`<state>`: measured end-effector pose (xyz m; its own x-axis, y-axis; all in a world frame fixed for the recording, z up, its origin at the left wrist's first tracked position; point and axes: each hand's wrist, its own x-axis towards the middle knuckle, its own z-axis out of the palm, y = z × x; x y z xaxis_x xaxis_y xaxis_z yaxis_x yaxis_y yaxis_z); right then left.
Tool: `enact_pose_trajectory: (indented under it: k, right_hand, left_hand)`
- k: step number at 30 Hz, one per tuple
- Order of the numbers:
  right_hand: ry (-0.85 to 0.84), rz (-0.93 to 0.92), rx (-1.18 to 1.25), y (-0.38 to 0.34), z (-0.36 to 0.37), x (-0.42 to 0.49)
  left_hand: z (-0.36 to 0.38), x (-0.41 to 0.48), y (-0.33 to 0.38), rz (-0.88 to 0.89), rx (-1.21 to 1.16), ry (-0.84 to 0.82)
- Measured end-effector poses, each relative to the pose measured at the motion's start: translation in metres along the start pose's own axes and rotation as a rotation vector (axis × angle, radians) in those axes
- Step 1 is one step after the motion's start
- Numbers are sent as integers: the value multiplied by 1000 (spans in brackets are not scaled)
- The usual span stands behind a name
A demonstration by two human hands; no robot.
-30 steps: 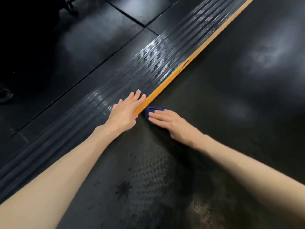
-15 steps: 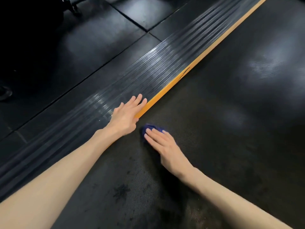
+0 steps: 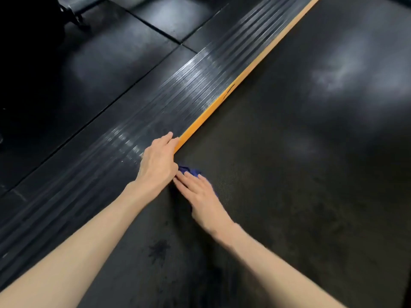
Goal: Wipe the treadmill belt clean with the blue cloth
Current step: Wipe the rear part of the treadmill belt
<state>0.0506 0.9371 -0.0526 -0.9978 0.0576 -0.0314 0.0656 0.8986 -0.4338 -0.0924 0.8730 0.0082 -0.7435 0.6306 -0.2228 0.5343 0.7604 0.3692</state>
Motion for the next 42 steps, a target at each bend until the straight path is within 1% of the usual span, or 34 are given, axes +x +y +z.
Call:
enact_pose_trajectory:
  k: [1,2,3,4,6,7,8,9,10,11,13,14,16,17,18,19,21,22,23,24,25,27,28,29,30,31,32,33,35,36,37,38,39,42]
  right_hand:
    - [11,-92,-23,18,-9,-5]
    - [52,-109,-79,46,-20,-9]
    - [123,-52,-106,76,-36,-13]
    - [211,69,-121,111,-51,-18]
    - [338,423,-127,171,-87,-33]
    - [367,629,-104,186,-95,-37]
    - [383,779,-59,184,-97,-34]
    - [398,831,-27,167,-91,-25]
    - [396,778,-20,141,-78,-18]
    - [366,668,-28,110,-59,-17]
    - [235,416,-41,58,-22,-32]
    - [166,287,-37,47,-14,-45]
    - [115,52,-85,72,-28,-62]
    - [152,21,-141,97,-40,-64]
    - [217,79,-179,123,-54,-65]
    - [279,225,-181,150,-68,-67]
    - [377,615,-142,184,-86,-70]
    - [405,758,-111,182,-87,-67]
    - [421,805,-62,166,-81,-61]
    - [408,749,-25,141,-71,-58]
    - [359,608,-27,111,-55,-59]
    - [192,285,-47,53,-22,-75]
    - [107,143,-52,37,-15,-87]
    - [58,13,-63,40,-14,-96]
    - [47,-62,-82,57,-22,-101]
    - [79,-45,-116,84,-31,-101]
    - [140,52,-142,111,-42,-100]
    - [215,203,-135,140,-55,-101]
    - [338,594,-105,182,-76,-99]
    - [366,750,-104,183,-80,-93]
    - [392,827,-75,171,-81,-82]
    - [400,780,-50,152,-76,-73]
    - [369,630,-10,128,-67,-68]
    - [-24,20,48,37,-19,-98]
  left_hand:
    - [2,-9,-1,1,27,32]
    - [5,-17,-5,12,64,67]
    - [6,-22,-10,31,96,107]
    - [5,-25,-16,47,119,134]
    - [3,-27,-23,54,143,121]
    - [2,-27,-22,46,157,92]
    - [1,-27,-20,30,177,64]
    - [2,-28,-16,18,203,49]
    - [2,-28,-13,14,234,47]
    - [3,-28,-10,10,270,45]
    - [6,-28,-6,-5,338,39]
    - [6,-28,-6,-11,363,37]
    - [6,-28,-7,-9,377,29]
    - [6,-29,-8,-3,369,29]
    - [5,-29,-8,5,356,28]
    - [4,-29,-9,10,341,30]
    - [3,-29,-11,13,321,32]
    - [3,-28,-10,11,316,34]
    - [4,-29,-9,5,316,36]
    - [5,-29,-7,-4,322,37]
    - [6,-29,-5,-14,328,36]
    - [7,-31,-3,-39,329,35]
    - [8,-31,-2,-51,332,37]
    - [9,-31,-1,-60,339,40]
    - [10,-31,-1,-62,346,46]
    - [9,-31,-1,-58,348,52]
    - [9,-30,-1,-51,346,56]
    - [8,-30,-3,-43,340,55]
    - [7,-29,-9,-20,330,45]
    - [6,-28,-12,-7,321,45]
    - [5,-28,-14,2,313,47]
    - [5,-27,-14,7,310,49]
    - [6,-27,-13,6,316,52]
    - [10,-28,-11,-12,333,63]
